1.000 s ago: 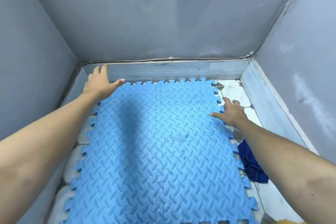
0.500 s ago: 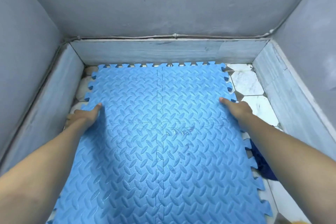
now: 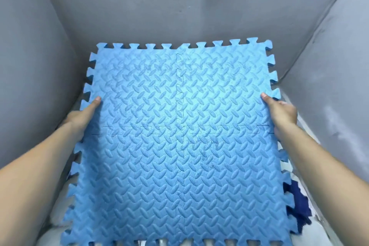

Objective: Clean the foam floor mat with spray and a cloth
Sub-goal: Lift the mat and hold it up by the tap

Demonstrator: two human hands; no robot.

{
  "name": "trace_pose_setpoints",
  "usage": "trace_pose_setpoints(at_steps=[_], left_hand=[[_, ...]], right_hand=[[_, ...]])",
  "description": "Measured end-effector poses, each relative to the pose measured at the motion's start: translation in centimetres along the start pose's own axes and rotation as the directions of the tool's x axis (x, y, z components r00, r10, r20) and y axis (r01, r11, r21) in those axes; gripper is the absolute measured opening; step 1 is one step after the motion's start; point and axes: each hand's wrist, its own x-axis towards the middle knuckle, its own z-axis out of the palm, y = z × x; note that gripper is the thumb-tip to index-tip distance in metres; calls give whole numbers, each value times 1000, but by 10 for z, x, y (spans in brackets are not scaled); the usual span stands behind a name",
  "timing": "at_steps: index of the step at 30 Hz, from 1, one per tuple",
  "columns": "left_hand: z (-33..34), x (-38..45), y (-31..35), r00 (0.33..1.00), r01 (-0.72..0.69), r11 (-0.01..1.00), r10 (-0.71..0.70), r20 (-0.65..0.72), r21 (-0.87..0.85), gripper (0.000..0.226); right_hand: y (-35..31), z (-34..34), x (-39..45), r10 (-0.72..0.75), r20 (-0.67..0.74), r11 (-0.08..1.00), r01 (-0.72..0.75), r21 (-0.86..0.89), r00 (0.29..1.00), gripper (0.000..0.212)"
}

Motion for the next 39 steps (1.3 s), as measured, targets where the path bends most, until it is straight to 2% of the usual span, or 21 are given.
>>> trace_pose_setpoints(at_steps=[2,5,8,9,11,13,14,15,17,19,21,22,24,27,31,37,39], left_hand=[[-7,-6,17,999,-53,998,52,-8,-20,99],[-13,-15,41,983,-175,979,179,31,-101,82],[-17,-16,68,985,-139,952,161,60,-272,94],[-18,-16,80,986,-131,938,156,52,-321,83],[-17,-21,103,979,-173,899,203,33,-402,61],[-11,-26,124,979,-179,873,205,10,-454,72],[-9,-26,130,981,-173,872,193,-5,-458,77],[-5,-28,136,980,-189,864,196,-34,-467,74],[2,-33,139,977,-213,862,199,-78,-460,57],[10,-35,136,974,-223,863,216,-69,-453,52],[15,-41,132,974,-225,867,219,-64,-445,53],[16,-42,131,974,-223,864,220,-58,-452,53],[17,-42,129,975,-215,859,220,-44,-465,52],[18,-41,125,971,-230,859,234,-49,-457,51],[19,-40,121,963,-257,857,268,-38,-446,49],[19,-33,121,899,-426,846,434,-50,-320,55],[17,-30,127,893,-446,861,446,-58,-243,53]], right_hand=[[-27,-2,5,-71,2,997,71,8,997,42],[-54,-6,19,-170,-16,984,171,42,985,51],[-73,-11,30,-193,-36,980,194,33,980,58],[-81,-12,32,-182,-30,983,182,17,983,56],[-102,-9,34,-156,-62,982,148,-119,986,56],[-139,-3,26,-240,-125,939,198,-280,963,80],[-161,3,16,-356,-129,901,303,-312,926,86],[-185,10,6,-510,-96,828,458,-323,855,84],[-237,25,-15,-747,65,618,727,-299,662,75],[-286,38,-35,-838,239,410,856,-315,490,71],[-317,49,-40,-832,384,208,867,-453,400,73],[-326,53,-38,-800,449,126,843,-522,397,72],[-331,61,-35,-728,521,52,794,-606,445,62],[-334,68,-39,-722,489,95,770,-631,490,47],[-338,74,-49,-711,445,152,736,-660,545,52],[-336,72,-54,-726,423,110,699,-706,542,60],[-334,72,-56,-730,422,94,690,-717,538,62]])
